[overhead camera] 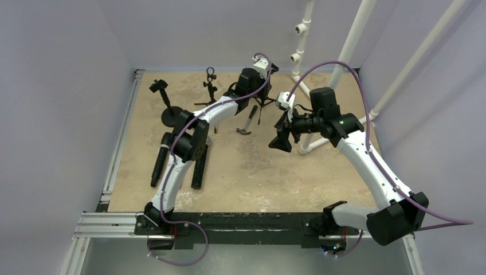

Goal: Remove the microphone from the stand

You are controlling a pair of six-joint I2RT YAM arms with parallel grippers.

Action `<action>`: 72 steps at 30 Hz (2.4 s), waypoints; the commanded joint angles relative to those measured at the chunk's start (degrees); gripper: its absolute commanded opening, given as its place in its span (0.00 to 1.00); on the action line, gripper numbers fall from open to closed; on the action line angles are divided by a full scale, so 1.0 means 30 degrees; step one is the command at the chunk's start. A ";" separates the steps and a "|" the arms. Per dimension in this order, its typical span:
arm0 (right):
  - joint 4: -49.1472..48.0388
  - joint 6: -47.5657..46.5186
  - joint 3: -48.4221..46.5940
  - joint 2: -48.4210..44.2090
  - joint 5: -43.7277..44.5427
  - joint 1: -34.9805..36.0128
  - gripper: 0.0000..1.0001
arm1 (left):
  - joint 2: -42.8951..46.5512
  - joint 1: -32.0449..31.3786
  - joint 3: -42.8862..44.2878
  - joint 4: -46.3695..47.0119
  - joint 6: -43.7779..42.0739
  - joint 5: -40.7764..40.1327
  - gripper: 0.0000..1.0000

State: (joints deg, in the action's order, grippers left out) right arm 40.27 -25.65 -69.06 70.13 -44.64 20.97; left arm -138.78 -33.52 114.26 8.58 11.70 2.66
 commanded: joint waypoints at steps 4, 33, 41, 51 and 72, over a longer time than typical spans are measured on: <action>-0.0529 -0.0139 0.0222 -0.0259 -0.0436 -0.0066 0.81 | 0.1027 -0.0073 0.0634 -0.0174 0.0581 -0.0418 0.37; -0.3407 0.3341 0.1052 -0.1871 0.0580 -0.1131 0.87 | 1.1629 -0.0054 -1.0187 -0.4227 0.0206 0.3844 1.00; -0.3432 0.3401 0.0543 -0.2008 0.1582 -0.1131 0.99 | 1.7094 -0.0049 -1.3608 -0.6063 -0.2949 0.4122 1.00; -0.1052 0.1862 -0.0813 -0.2069 0.1976 -0.1148 0.99 | 2.2758 0.0586 -1.5565 -0.9303 -0.5244 0.2578 1.00; -0.0475 0.2311 -0.0383 -0.2736 0.2444 -0.1131 0.99 | 3.0540 0.4543 -1.7304 -1.3202 -0.4736 -0.2667 1.00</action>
State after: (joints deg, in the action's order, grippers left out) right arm 38.63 -19.14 -70.06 61.78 -38.02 17.82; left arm -50.13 -22.02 64.58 -29.98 -4.91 -0.69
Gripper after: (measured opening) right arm 0.984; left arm 0.998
